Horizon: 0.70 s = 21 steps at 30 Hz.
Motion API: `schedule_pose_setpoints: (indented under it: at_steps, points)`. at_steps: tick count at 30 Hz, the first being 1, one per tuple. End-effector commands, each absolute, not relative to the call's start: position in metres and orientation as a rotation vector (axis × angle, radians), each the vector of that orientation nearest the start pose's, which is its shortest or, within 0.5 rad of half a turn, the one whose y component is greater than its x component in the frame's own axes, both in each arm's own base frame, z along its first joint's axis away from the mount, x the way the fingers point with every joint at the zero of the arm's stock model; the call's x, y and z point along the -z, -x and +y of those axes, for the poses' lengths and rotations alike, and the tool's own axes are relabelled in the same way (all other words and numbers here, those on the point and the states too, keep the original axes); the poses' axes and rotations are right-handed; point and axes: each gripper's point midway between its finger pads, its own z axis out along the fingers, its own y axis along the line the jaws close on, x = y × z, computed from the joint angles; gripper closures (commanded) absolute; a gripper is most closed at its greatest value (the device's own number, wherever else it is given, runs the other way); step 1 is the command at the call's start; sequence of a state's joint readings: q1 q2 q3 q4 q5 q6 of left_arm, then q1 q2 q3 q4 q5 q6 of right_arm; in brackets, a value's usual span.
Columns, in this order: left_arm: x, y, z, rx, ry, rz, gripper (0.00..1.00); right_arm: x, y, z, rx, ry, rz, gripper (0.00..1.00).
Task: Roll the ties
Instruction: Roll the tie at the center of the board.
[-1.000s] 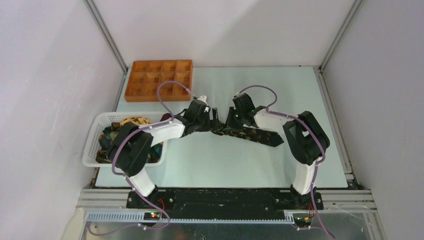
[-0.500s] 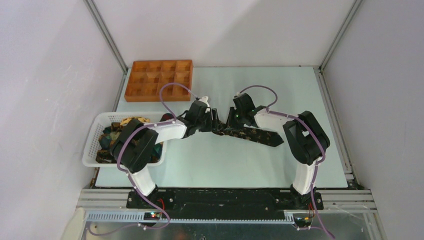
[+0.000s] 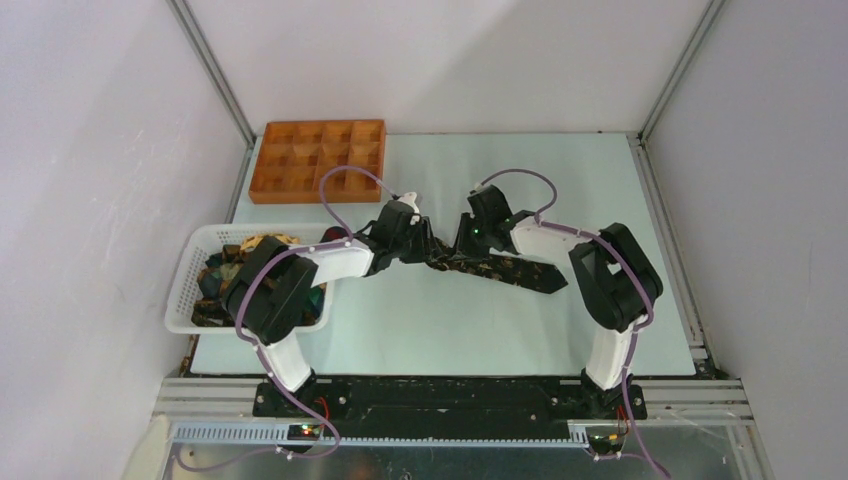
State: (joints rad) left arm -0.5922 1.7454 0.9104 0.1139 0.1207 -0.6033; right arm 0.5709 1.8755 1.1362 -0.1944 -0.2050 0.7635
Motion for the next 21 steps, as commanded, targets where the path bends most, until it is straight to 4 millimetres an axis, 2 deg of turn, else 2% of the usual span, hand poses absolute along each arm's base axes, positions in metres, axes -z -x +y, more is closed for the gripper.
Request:
schedule_pose_setpoints:
  at_steps: [1,4,8,10,16,21]
  points:
    - [-0.054,-0.342,-0.282,0.742,-0.052,2.380,0.57,-0.078,-0.355,0.277,-0.711,-0.141,2.529,0.74]
    - [-0.056,-0.344,-0.278,0.706,-0.050,2.382,0.57,-0.102,-0.358,0.264,-0.684,-0.136,2.475,0.70]
    - [-0.061,-0.350,-0.275,0.654,-0.053,2.386,0.58,-0.112,-0.357,0.240,-0.640,-0.160,2.439,0.66]
    - [-0.059,-0.350,-0.272,0.611,-0.062,2.404,0.58,-0.106,-0.355,0.225,-0.598,-0.182,2.445,0.66]
    - [-0.060,-0.354,-0.266,0.451,-0.104,2.419,0.58,-0.064,-0.340,0.175,-0.430,-0.285,2.529,0.71]
    - [-0.059,-0.354,-0.265,0.345,-0.142,2.423,0.59,-0.039,-0.330,0.155,-0.349,-0.329,2.580,0.75]
